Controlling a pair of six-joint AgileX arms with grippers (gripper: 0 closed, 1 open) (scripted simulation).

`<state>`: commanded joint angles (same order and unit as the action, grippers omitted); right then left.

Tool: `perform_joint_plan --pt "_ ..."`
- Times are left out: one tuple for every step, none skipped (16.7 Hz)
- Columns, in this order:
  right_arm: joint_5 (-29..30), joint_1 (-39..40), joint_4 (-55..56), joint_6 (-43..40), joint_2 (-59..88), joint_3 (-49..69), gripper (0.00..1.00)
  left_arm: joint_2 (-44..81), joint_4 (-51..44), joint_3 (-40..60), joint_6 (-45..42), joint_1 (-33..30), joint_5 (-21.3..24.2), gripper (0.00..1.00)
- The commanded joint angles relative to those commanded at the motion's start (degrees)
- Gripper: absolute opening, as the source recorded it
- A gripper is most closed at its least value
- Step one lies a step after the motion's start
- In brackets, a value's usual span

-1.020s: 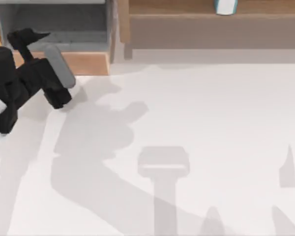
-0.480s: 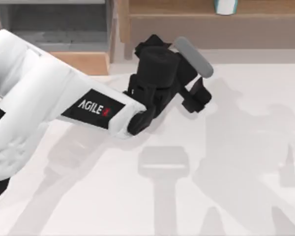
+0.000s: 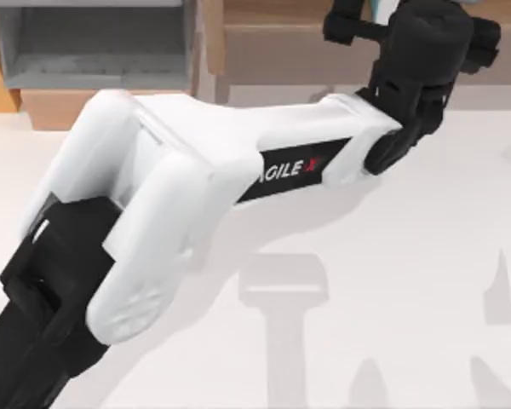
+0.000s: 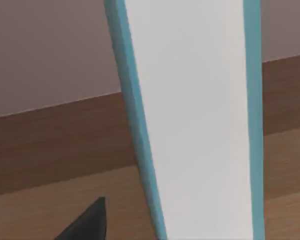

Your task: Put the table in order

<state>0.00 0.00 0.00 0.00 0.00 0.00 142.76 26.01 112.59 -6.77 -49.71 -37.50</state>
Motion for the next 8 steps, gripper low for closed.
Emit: perform_joint_plan --pt "0.0 0.0 0.0 0.0 0.0 0.0 1.0 1.49 -0.88 3.97 1.65 -0.27 -2.43 1.0" --pt "0.0 0.0 0.0 0.0 0.0 0.0 1.0 2.84 -1.62 7.41 3.04 -0.41 -4.55 1.0" --pt "0.0 0.0 0.0 0.0 0.0 0.0 1.0 4.03 -2.22 10.26 4.18 -0.43 -6.36 1.0" --pt "0.0 0.0 0.0 0.0 0.0 0.0 1.0 5.0 -2.66 12.41 5.03 -0.35 -7.74 1.0" --pt "0.0 0.0 0.0 0.0 0.0 0.0 1.0 5.74 -2.97 13.94 5.62 -0.24 -8.75 1.0" --pt "0.0 0.0 0.0 0.0 0.0 0.0 1.0 6.22 -3.15 14.89 5.98 -0.14 -9.36 1.0" --pt "0.0 0.0 0.0 0.0 0.0 0.0 1.0 6.41 -3.23 15.27 6.11 -0.1 -9.61 1.0" --pt "0.0 0.0 0.0 0.0 0.0 0.0 1.0 6.41 -3.23 15.27 6.11 -0.1 -9.61 1.0"
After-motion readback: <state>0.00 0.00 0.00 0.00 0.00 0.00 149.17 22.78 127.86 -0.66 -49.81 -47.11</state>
